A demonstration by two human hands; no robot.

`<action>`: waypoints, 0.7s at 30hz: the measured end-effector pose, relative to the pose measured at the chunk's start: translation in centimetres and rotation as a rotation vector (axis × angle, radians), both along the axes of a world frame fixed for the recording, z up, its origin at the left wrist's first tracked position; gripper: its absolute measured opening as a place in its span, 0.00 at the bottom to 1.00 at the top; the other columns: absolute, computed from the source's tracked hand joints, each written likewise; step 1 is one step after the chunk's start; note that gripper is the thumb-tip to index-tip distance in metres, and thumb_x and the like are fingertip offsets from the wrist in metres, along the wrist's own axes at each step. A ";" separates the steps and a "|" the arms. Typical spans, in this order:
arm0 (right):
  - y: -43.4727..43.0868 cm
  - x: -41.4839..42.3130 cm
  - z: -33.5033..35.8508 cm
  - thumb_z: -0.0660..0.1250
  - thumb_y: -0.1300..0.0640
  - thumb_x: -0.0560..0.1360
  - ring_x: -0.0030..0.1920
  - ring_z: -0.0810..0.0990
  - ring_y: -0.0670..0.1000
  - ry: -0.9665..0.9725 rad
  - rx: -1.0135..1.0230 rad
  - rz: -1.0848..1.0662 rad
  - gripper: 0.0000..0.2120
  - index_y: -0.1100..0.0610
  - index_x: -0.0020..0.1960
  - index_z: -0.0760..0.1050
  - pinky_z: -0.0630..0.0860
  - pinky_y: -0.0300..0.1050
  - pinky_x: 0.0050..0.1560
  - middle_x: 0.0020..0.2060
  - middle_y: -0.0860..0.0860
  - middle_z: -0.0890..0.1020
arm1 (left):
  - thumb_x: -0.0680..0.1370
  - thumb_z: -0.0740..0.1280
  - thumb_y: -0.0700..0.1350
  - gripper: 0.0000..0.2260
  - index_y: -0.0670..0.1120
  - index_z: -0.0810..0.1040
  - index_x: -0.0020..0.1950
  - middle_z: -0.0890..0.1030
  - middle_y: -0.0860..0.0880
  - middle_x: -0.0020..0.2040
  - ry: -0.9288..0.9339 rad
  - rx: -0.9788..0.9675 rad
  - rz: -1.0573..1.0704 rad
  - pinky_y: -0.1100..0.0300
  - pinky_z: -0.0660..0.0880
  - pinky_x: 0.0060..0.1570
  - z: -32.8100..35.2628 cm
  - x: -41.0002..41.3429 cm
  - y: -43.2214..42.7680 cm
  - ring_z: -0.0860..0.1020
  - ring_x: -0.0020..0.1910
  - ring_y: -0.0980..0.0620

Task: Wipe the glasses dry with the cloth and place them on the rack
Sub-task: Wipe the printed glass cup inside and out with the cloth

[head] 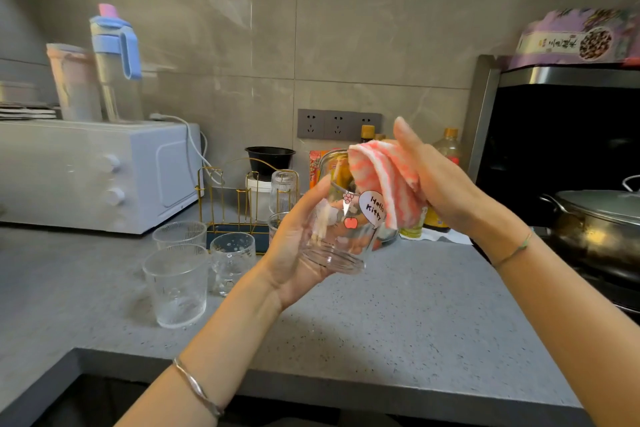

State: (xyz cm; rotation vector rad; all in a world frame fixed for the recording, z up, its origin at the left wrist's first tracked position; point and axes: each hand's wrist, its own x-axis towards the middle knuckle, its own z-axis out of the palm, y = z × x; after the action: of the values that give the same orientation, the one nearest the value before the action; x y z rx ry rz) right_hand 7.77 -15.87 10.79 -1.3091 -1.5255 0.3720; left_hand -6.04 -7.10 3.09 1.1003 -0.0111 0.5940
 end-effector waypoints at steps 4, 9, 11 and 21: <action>0.9 -0.6 -1.9 0.58 0.45 0.75 0.22 0.71 0.42 -0.058 0.205 -0.015 0.21 0.60 0.37 0.77 0.68 0.33 0.27 0.20 0.45 0.74 | 0.74 0.66 0.58 0.22 0.44 0.81 0.59 0.82 0.43 0.52 -0.051 -0.070 -0.103 0.53 0.78 0.48 -0.2 0.3 0.0 0.82 0.43 0.46; 1.8 0.2 -2.8 0.63 0.55 0.79 0.25 0.69 0.41 -0.031 0.415 -0.102 0.21 0.65 0.30 0.72 0.67 0.32 0.30 0.20 0.46 0.72 | 0.72 0.65 0.61 0.19 0.50 0.85 0.54 0.84 0.44 0.53 0.192 0.111 0.106 0.42 0.78 0.56 0.7 -0.1 -0.2 0.83 0.51 0.42; 2.1 0.6 -3.0 0.63 0.55 0.79 0.26 0.68 0.43 -0.087 0.450 -0.150 0.21 0.67 0.31 0.72 0.66 0.34 0.31 0.22 0.52 0.71 | 0.69 0.71 0.63 0.25 0.54 0.78 0.63 0.83 0.49 0.58 0.342 0.347 0.251 0.44 0.78 0.58 1.2 -0.6 -0.1 0.83 0.55 0.46; 2.5 0.3 -3.0 0.64 0.57 0.79 0.26 0.72 0.46 -0.099 0.503 -0.163 0.20 0.66 0.32 0.73 0.68 0.33 0.31 0.24 0.53 0.74 | 0.65 0.78 0.47 0.31 0.50 0.72 0.66 0.83 0.50 0.55 0.302 0.669 0.426 0.55 0.82 0.46 0.5 -0.3 0.3 0.83 0.51 0.52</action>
State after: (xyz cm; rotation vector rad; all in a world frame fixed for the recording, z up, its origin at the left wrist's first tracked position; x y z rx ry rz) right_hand 8.09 -13.38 7.75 -1.0484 -1.4576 -0.1770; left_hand -6.30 -6.78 3.61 1.8599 0.3131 0.8261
